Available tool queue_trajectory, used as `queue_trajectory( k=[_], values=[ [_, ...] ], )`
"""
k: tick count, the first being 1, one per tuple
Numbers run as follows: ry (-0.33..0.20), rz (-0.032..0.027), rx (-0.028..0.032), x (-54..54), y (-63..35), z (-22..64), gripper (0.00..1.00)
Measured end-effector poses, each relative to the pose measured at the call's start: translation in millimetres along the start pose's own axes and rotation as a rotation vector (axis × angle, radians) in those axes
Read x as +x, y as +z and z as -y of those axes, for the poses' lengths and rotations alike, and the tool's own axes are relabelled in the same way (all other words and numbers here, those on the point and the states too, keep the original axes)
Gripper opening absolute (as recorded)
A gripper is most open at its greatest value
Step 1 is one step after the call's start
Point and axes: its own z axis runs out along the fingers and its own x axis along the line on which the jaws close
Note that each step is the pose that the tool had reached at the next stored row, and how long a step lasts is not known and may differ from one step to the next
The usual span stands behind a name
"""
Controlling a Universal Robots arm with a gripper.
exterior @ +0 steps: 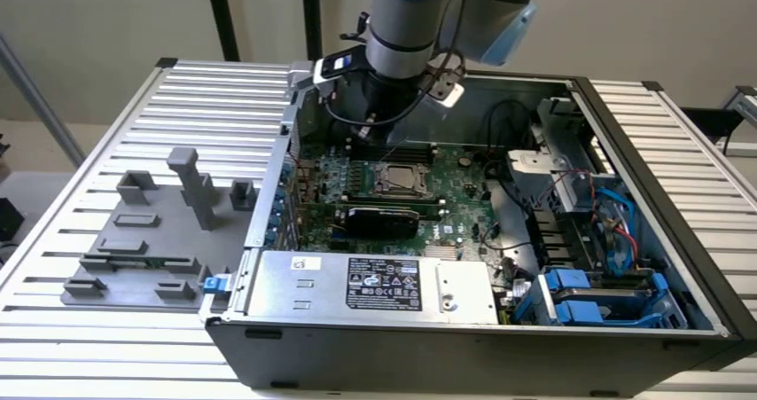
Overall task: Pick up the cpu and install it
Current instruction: 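Close the cpu cover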
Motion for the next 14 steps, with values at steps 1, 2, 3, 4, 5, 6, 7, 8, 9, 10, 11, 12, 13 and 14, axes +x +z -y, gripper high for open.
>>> queue_trajectory(
  k=[1,2,3,4,5,6,7,8,9,10,11,12,13,14],
  values=[
    [0.011,-0.0022,-0.0022,-0.3,1.3,-0.2,0.11],
    [0.019,-0.0039,-0.0035,-0.5,2.8,-0.6,0.11],
    [0.022,-0.0051,-0.0039,-0.8,4.5,-0.9,0.11],
    [0.023,-0.0064,-0.0038,-1.1,6.0,-1.2,0.11],
    [0.024,-0.0081,-0.0037,-1.3,7.5,-1.4,0.11],
    [0.024,-0.0101,-0.0035,-1.6,8.8,-1.6,0.11],
    [0.023,-0.012,-0.0032,-1.8,10.0,-1.9,0.11],
    [0.023,-0.0145,-0.0028,-2.0,11.2,-2.1,0.11],
    [0.023,-0.017,-0.0022,-2.2,12.4,-2.3,0.11],
    [0.022,-0.0199,-0.0011,-2.4,13.5,-2.5,0.11],
    [0.022,-0.023,0.0004,-2.6,14.4,-2.7,0.11],
    [0.022,-0.0268,0.0023,-2.8,15.4,-2.9,0.11],
    [0.021,-0.0304,0.0041,-3.0,16.5,-3.0,0.11],
    [0.021,-0.0339,0.0057,-3.1,17.6,-3.2,0.11]
  ],
)
